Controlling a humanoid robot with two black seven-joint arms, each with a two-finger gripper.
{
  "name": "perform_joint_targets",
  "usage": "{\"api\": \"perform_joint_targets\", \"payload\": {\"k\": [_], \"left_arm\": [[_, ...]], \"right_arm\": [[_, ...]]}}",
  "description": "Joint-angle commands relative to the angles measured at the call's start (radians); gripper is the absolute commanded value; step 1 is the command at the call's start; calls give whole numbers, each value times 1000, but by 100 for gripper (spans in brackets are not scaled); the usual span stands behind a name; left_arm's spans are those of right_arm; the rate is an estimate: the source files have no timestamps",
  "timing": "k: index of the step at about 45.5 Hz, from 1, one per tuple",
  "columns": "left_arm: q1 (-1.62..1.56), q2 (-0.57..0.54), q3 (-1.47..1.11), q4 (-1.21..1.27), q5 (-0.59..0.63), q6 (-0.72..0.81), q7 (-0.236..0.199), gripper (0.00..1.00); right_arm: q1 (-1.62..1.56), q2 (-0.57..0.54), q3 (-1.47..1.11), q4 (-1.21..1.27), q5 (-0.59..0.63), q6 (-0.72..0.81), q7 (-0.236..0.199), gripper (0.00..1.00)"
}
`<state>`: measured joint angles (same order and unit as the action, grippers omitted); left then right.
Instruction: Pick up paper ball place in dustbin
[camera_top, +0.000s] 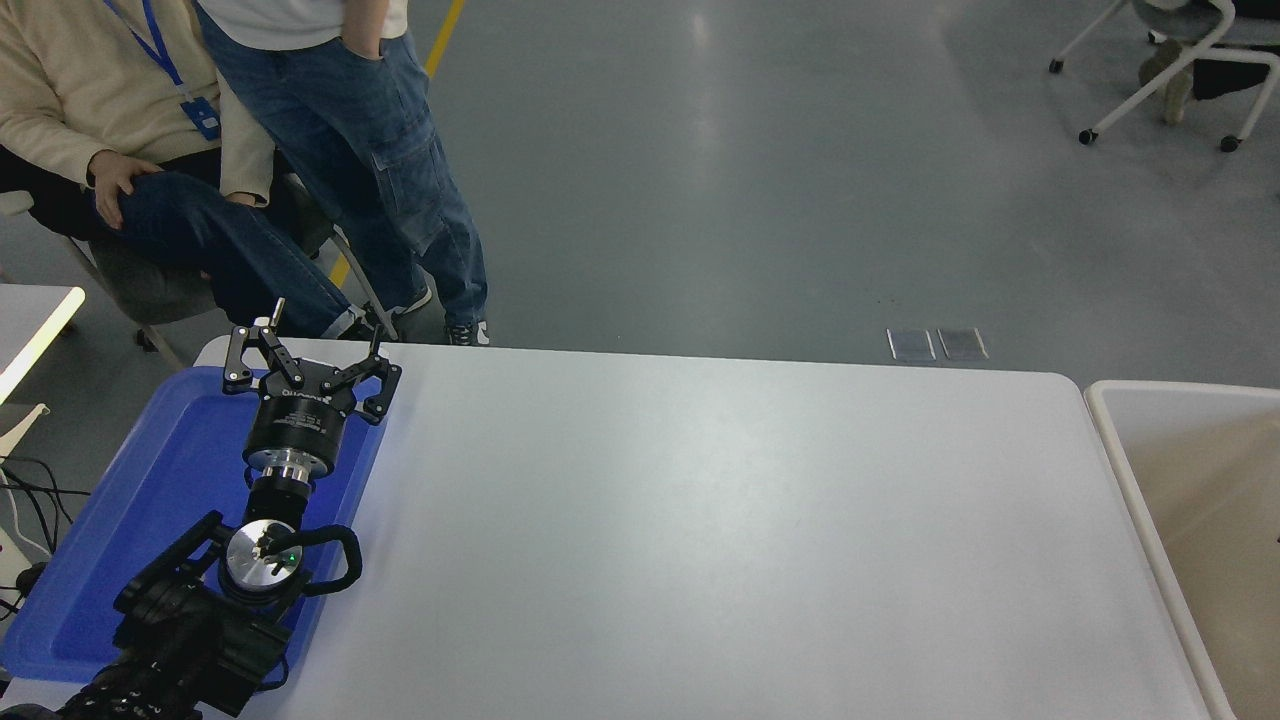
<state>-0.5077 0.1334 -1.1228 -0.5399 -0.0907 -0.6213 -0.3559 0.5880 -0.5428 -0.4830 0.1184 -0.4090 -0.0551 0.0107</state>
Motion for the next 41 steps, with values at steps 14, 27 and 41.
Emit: {"api": "perform_joint_targets", "payload": {"k": [14, 27, 41], "left_arm": [[0, -1, 0, 0, 0, 0, 2, 100], [0, 0, 1, 0, 0, 0, 2, 100], [0, 0, 1, 0, 0, 0, 2, 100]], "right_arm": [[-19, 14, 15, -2, 9, -178, 3, 94], [-20, 12, 119, 1, 9, -180, 2, 99], [-5, 9, 152, 18, 9, -177, 3, 99]]}}
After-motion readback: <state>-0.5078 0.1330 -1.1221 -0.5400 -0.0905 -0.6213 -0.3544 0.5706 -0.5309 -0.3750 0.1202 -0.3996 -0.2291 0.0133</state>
